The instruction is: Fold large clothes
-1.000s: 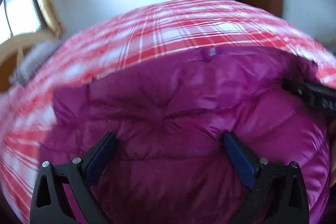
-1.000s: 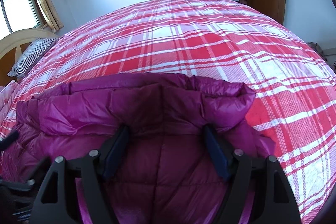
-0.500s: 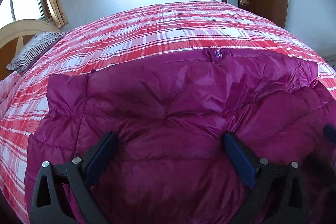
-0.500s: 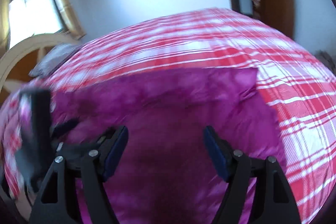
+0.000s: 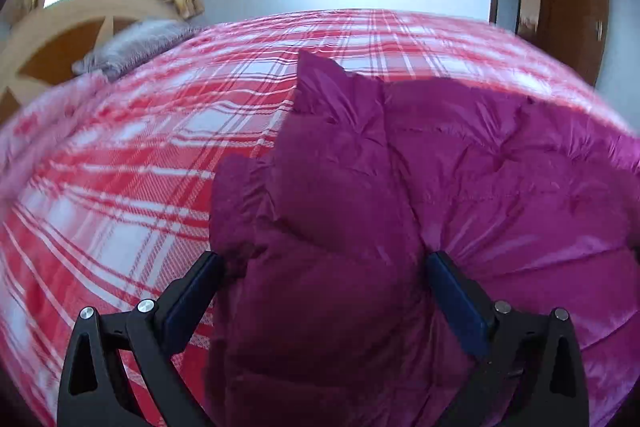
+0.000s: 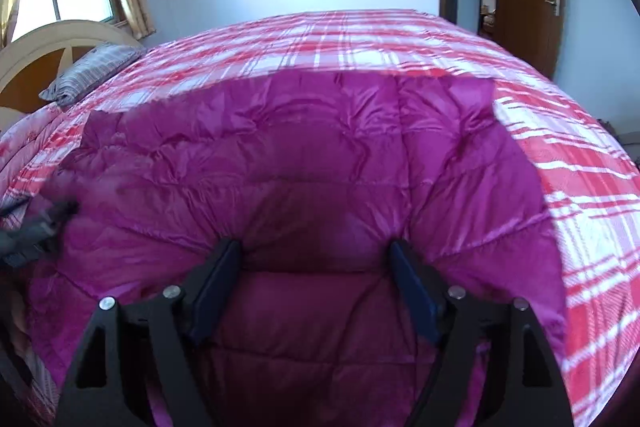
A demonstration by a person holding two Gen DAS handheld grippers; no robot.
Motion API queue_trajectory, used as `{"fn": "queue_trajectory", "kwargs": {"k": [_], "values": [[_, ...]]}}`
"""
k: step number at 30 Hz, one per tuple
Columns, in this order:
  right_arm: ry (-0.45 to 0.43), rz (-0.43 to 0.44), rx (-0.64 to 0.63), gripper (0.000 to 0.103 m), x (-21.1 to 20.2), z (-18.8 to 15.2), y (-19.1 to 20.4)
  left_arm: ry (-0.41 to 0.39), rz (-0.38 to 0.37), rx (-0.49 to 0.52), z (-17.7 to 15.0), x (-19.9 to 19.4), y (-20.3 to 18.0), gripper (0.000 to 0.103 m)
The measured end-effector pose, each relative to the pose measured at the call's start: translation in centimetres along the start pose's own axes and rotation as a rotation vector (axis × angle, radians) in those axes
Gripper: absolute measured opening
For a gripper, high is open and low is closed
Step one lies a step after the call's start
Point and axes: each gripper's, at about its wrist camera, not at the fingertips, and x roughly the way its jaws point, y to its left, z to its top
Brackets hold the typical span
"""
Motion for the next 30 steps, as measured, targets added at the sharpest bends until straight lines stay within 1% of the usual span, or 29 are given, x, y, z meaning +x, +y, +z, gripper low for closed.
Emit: {"fn": "queue_trajectory", "kwargs": {"k": [1, 3, 4, 5, 7, 8, 9, 11, 13, 14, 16, 18, 19, 22, 25, 27, 28, 29, 30], "values": [[-0.012, 0.003, 0.027, 0.079, -1.0, -0.1, 0.1, -0.002, 0.003, 0.000, 0.0, 0.0, 0.0, 0.102], [-0.056, 0.082, 0.058, 0.079, -3.4, -0.8, 1.0, -0.011, 0.017, 0.016, 0.0, 0.0, -0.3, 0.102], [-0.073, 0.111, 0.044, 0.079, -4.4, -1.2, 1.7, -0.021, 0.022, 0.020, -0.1, -0.3, -0.3, 0.102], [-0.084, 0.120, 0.013, 0.079, -5.0, -1.7, 2.8, -0.031, 0.027, 0.015, -0.3, -0.8, 0.0, 0.102], [-0.065, 0.106, -0.039, 0.079, -4.8, -2.4, 4.2, -0.034, 0.019, -0.025, -1.0, -2.2, 1.6, 0.102], [-0.030, 0.081, -0.053, 0.079, -4.0, -3.0, 4.5, -0.045, 0.002, -0.059, -1.4, -3.2, 2.7, 0.102], [-0.014, 0.075, -0.053, 0.080, -3.4, -3.4, 4.5, -0.060, -0.015, -0.101, -2.0, -4.3, 4.2, 0.102], [0.001, 0.056, -0.077, 0.083, -2.4, -4.3, 4.5, -0.057, -0.029, -0.148, -3.1, -5.5, 5.8, 0.102], [-0.002, 0.031, -0.109, 0.085, -2.0, -4.5, 4.8, -0.029, -0.062, -0.195, -4.3, -5.9, 7.5, 0.102], [0.000, 0.030, -0.106, 0.086, -1.8, -4.5, 4.7, 0.001, -0.104, -0.224, -4.9, -5.8, 8.3, 0.102], [0.005, 0.029, -0.095, 0.087, -1.5, -4.5, 4.6, 0.034, -0.157, -0.261, -5.6, -5.5, 8.9, 0.102], [0.001, 0.026, -0.090, 0.088, -1.5, -4.5, 4.8, 0.040, -0.211, -0.290, -6.2, -5.2, 8.8, 0.102], [-0.006, 0.022, -0.090, 0.088, -1.6, -4.7, 4.8, 0.040, -0.225, -0.295, -6.4, -5.2, 8.6, 0.102], [-0.020, 0.016, -0.091, 0.088, -1.8, -4.9, 4.5, 0.022, -0.271, -0.282, -6.4, -5.0, 7.4, 0.100], [-0.035, 0.016, -0.091, 0.088, -1.9, -5.1, 4.5, 0.021, -0.312, -0.278, -6.4, -4.7, 6.8, 0.087], [-0.045, 0.016, -0.091, 0.088, -1.9, -5.2, 4.5, 0.020, -0.334, -0.279, -6.3, -4.5, 6.7, 0.064], [-0.050, 0.015, -0.091, 0.088, -1.9, -5.3, 4.5, 0.023, -0.352, -0.280, -6.3, -4.3, 6.7, 0.059], [-0.055, 0.014, -0.092, 0.088, -2.0, -5.4, 4.5, 0.025, -0.366, -0.283, -6.2, -4.3, 6.7, 0.047], [-0.058, 0.015, -0.091, 0.088, -2.0, -5.5, 4.4, 0.027, -0.399, -0.285, -6.1, -4.3, 6.6, 0.031]]}}
